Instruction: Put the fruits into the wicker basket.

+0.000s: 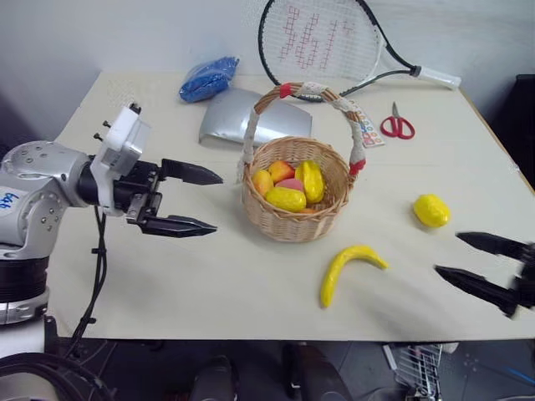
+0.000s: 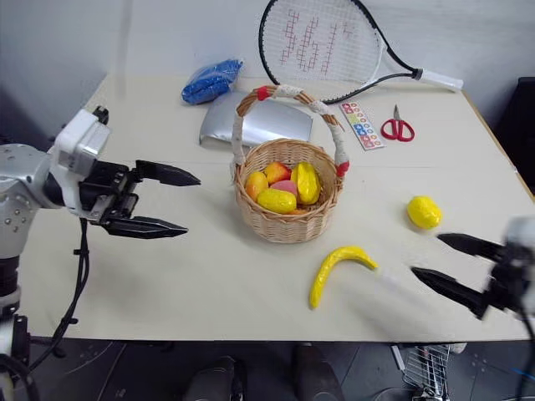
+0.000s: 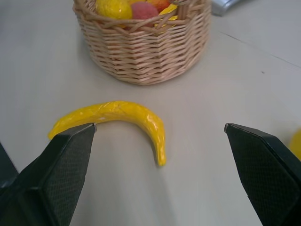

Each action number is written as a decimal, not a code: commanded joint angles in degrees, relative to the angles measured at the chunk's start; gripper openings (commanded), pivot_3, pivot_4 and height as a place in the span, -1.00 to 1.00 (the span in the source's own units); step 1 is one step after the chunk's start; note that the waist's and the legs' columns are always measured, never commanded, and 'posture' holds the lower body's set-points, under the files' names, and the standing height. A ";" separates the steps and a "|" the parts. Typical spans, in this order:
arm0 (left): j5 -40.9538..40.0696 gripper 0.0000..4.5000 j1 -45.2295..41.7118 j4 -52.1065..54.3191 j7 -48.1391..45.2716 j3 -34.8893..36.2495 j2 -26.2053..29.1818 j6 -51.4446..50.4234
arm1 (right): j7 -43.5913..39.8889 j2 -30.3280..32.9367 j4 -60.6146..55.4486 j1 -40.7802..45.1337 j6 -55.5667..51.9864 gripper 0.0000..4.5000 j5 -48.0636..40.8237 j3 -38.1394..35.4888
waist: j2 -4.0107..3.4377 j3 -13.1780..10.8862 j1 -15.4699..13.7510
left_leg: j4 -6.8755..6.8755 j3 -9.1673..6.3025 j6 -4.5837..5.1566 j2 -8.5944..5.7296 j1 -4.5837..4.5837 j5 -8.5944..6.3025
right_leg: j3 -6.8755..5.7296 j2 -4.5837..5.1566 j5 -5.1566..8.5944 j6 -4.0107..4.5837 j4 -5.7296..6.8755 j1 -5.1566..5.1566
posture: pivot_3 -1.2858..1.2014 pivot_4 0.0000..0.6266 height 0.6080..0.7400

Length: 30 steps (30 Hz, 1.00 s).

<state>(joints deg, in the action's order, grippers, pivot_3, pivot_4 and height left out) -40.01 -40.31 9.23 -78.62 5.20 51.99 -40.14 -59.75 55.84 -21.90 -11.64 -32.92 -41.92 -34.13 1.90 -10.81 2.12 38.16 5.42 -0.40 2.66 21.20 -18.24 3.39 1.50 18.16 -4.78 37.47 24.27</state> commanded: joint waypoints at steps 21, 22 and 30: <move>-0.66 1.00 -4.93 3.64 3.05 -0.68 -0.13 0.11 | -8.27 -8.36 29.44 28.04 19.08 0.00 23.23 33.77 | 0.00 0.00 -0.32 | 0.22 0.17 -0.34 0.07 0.05 0.20 | 0.03 0.00 0.05 0.07 0.30 0.18 | 0.03 -0.52 1.00; -0.79 1.00 -4.80 3.75 3.10 -0.59 -0.15 0.02 | -8.50 -8.25 28.77 27.38 18.87 -0.18 22.76 33.46 | 0.00 0.00 -0.35 | 0.22 0.17 -0.34 0.07 0.05 0.20 | 0.03 0.00 0.05 0.07 0.30 0.17 | 0.03 -0.52 1.00; -4.65 1.00 -4.58 5.59 3.89 0.89 -0.28 -2.46 | -9.62 -4.63 10.00 17.17 5.28 -0.75 6.05 20.07 | -0.02 -0.01 -0.55 | 0.24 0.16 -0.34 0.05 0.07 0.20 | 0.04 0.04 0.05 0.07 0.34 0.17 | 0.03 -0.52 1.00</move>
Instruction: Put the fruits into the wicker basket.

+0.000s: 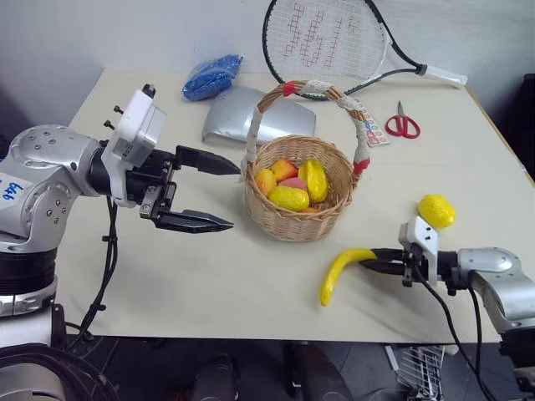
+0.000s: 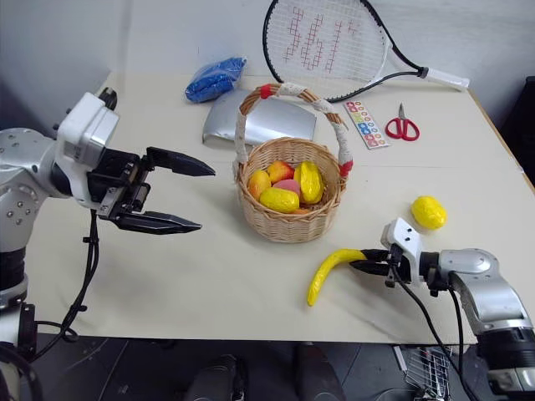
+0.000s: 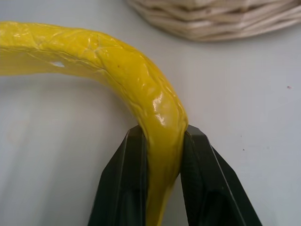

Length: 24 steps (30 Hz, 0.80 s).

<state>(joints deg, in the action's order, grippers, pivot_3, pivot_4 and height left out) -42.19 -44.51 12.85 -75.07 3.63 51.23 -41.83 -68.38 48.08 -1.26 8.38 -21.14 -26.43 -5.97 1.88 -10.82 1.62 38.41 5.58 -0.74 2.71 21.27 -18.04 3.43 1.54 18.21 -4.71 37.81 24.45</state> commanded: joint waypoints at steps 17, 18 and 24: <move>-1.57 1.00 0.63 1.80 2.48 2.22 0.15 0.44 | 43.07 -11.51 -22.01 30.14 -33.40 -0.75 -7.38 6.01 | 0.04 0.02 1.22 | -0.16 -0.16 -0.16 0.05 0.27 0.09 | -0.11 0.03 0.07 0.18 0.04 0.35 | 0.03 -0.52 1.00; -1.61 1.00 0.71 1.70 2.55 2.35 0.19 0.47 | 43.74 -12.59 -20.97 30.82 -32.84 -0.75 -6.01 7.42 | 0.04 0.02 1.26 | -0.16 -0.15 -0.14 0.02 0.32 0.08 | -0.10 0.07 0.07 0.18 0.01 0.40 | 0.03 -0.52 1.00; -1.52 1.00 1.19 1.71 3.13 2.12 -0.47 1.21 | 47.70 -16.87 -19.18 32.44 -32.19 -0.16 -0.70 9.79 | 0.04 0.02 1.46 | -0.09 -0.05 -0.09 0.00 0.38 0.05 | -0.09 0.11 0.06 0.17 0.04 0.46 | 0.03 -0.52 1.00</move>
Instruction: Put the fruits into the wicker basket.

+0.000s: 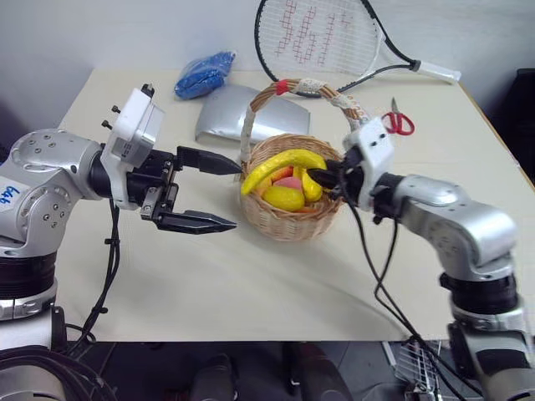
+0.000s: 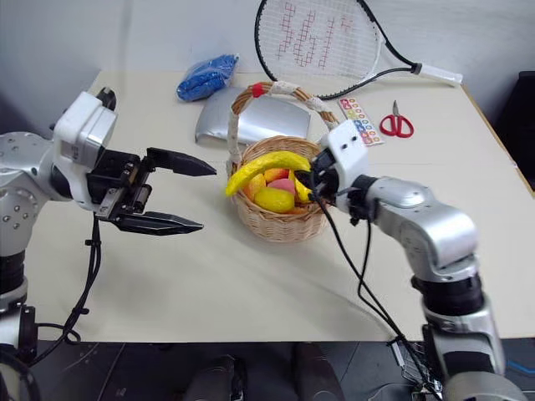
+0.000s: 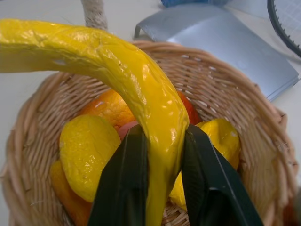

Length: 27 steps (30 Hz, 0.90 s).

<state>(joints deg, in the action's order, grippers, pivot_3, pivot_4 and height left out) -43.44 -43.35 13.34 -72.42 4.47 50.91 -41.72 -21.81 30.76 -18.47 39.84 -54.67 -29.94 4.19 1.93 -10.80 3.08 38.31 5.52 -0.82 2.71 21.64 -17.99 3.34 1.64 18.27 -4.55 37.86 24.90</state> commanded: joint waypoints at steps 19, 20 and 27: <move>3.24 1.00 -5.31 -7.99 -4.20 -3.47 -5.38 5.82 | -19.76 21.33 -18.45 -44.13 -16.17 0.96 -21.29 -59.33 | 0.05 0.02 -1.58 | -0.03 -0.13 0.37 -0.05 -0.21 -0.15 | -0.01 -0.09 -0.07 -0.14 -0.26 -0.46 | 0.03 -0.52 1.00; 3.29 1.00 -5.48 -8.16 -4.37 -3.51 -5.62 5.90 | -21.46 21.87 -16.68 -47.83 -14.49 0.96 -19.67 -61.15 | 0.05 0.03 -1.60 | -0.03 -0.13 0.39 -0.05 -0.26 -0.17 | 0.00 -0.12 -0.07 -0.14 -0.27 -0.52 | 0.03 -0.52 1.00; 4.35 1.00 -5.91 -8.72 -4.01 -4.29 -7.34 6.78 | -22.84 21.64 -0.77 -52.97 4.17 0.96 -6.63 -56.32 | 0.04 0.03 -0.38 | -0.08 0.06 0.40 -0.08 -0.45 -0.16 | 0.20 -0.26 -0.12 -0.24 -0.27 -0.56 | 0.03 -0.52 1.00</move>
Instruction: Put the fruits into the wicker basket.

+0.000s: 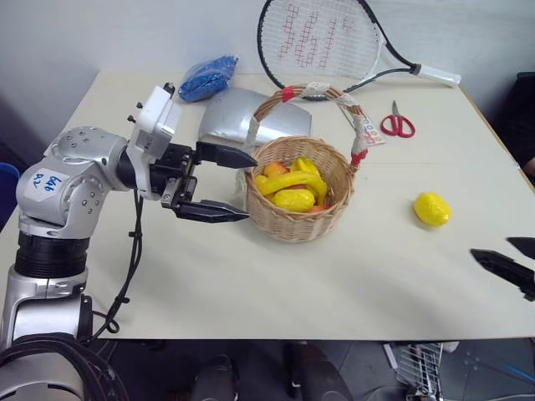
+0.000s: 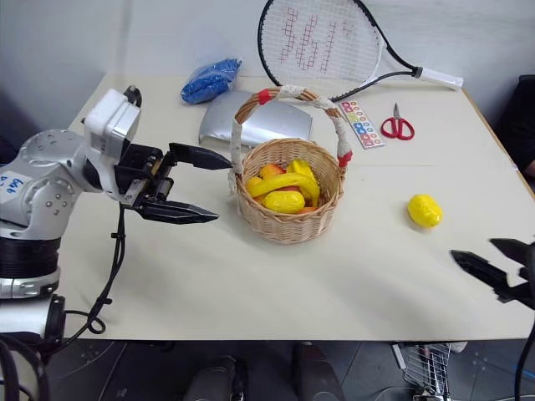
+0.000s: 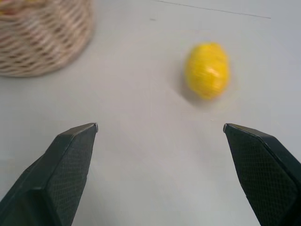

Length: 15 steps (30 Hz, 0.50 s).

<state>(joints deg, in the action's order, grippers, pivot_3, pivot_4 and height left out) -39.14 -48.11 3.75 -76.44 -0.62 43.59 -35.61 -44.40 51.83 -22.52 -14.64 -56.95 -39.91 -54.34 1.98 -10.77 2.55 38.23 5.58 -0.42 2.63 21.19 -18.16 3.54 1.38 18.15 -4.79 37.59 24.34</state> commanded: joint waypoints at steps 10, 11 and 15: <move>-2.01 1.00 0.24 6.45 4.23 2.87 -0.42 -2.45 | 0.23 -0.21 29.35 25.75 26.93 0.96 17.72 30.15 | -0.10 -0.04 0.60 | -0.05 0.00 -0.39 0.05 0.02 0.22 | 0.01 0.06 0.02 0.03 0.10 0.12 | 0.03 -0.52 1.00; -1.74 1.00 0.41 6.80 4.70 2.90 0.01 -2.81 | 0.06 -0.77 32.44 28.52 28.99 0.96 19.15 32.56 | -0.11 -0.04 0.59 | -0.05 -0.02 -0.41 0.06 0.04 0.23 | -0.01 0.06 0.02 0.03 0.10 0.12 | 0.03 -0.52 1.00; -0.07 1.00 1.93 7.85 5.56 2.54 1.60 -2.49 | -0.42 -2.86 42.93 37.99 32.22 0.96 21.21 37.19 | -0.14 -0.05 0.63 | -0.03 0.02 -0.41 0.03 0.04 0.23 | 0.01 0.10 0.02 0.03 0.13 0.15 | 0.03 -0.52 1.00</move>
<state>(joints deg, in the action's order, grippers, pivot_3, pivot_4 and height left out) -39.61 -46.37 9.65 -71.25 0.92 44.20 -38.59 -44.58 48.49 17.99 21.44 -26.93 -19.68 -17.14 1.83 -10.83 3.18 38.21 5.60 -0.83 2.67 21.24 -17.92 3.55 1.49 18.17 -4.76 37.73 24.49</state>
